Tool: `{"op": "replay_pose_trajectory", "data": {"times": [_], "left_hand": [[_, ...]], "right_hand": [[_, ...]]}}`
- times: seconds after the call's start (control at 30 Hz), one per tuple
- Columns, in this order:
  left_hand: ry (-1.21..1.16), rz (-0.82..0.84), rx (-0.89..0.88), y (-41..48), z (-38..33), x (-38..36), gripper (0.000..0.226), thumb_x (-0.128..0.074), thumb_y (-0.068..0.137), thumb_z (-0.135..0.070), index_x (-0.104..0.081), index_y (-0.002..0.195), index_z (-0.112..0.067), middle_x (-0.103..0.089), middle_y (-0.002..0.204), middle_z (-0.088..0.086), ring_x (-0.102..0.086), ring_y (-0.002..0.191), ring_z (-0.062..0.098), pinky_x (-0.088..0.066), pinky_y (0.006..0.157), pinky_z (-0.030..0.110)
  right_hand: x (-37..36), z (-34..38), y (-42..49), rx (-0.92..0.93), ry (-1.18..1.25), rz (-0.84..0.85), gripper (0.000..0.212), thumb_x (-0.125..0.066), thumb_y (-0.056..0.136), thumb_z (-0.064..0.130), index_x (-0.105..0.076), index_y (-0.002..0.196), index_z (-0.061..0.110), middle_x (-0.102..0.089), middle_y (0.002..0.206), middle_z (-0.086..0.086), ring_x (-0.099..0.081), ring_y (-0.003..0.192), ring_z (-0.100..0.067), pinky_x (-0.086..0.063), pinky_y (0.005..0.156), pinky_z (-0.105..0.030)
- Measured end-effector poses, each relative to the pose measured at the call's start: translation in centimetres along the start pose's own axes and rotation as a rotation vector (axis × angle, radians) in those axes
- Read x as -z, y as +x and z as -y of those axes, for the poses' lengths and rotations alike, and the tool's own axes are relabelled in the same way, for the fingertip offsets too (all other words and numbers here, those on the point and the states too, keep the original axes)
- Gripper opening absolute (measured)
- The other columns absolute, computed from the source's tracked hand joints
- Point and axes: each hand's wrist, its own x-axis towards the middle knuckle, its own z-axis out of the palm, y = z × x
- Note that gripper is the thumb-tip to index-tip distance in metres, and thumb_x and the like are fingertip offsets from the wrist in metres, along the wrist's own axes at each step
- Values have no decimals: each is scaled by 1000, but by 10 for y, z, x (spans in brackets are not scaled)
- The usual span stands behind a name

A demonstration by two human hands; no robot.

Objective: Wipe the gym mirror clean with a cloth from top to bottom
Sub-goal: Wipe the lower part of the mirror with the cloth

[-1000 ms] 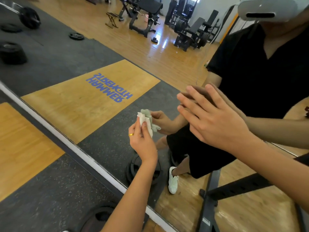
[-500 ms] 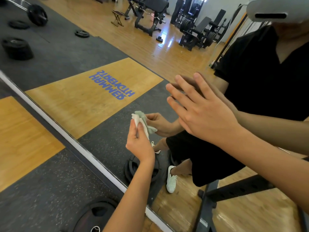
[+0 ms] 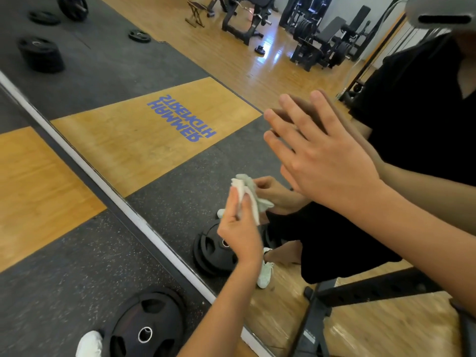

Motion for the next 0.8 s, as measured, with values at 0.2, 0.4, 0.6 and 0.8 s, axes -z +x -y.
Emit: {"op": "replay_pose_trajectory", "data": {"times": [0.2,0.4,0.6,0.8], "left_hand": [[95,222,-144,-52,10,10,39,-71,96,-11,-68,133,-24,-65,136,-17,-57,130,2,-45,112,33],[86,236,-205,-58,-3,1,41,-71,96,-11,-68,129,-35,-66,136,-15,-60,127,7,-48,108,38],[195,297,-341,-58,-6,0,58,-70,97,-15,-59,132,-59,-63,140,-14,-59,122,3,-47,102,23],[200,319,-274,-60,-10,2,48,-72,96,-12,-63,132,-42,-65,137,-15,-62,118,10,-48,100,20]], "right_hand": [[3,0,0,-5,22,32,54,-33,102,34,-51,145,7,-36,163,-17,-22,154,-44,-8,124,-64],[0,0,0,13,22,-3,58,-12,105,24,-52,143,7,-40,161,-16,-28,152,-44,-14,123,-65],[-1,-3,-2,32,132,-83,53,-28,101,28,-60,139,11,-55,151,-10,-36,149,-39,-13,124,-63],[24,-6,-47,-52,433,-177,46,-51,98,28,-63,139,10,-54,152,-9,-39,149,-32,-12,126,-58]]}}
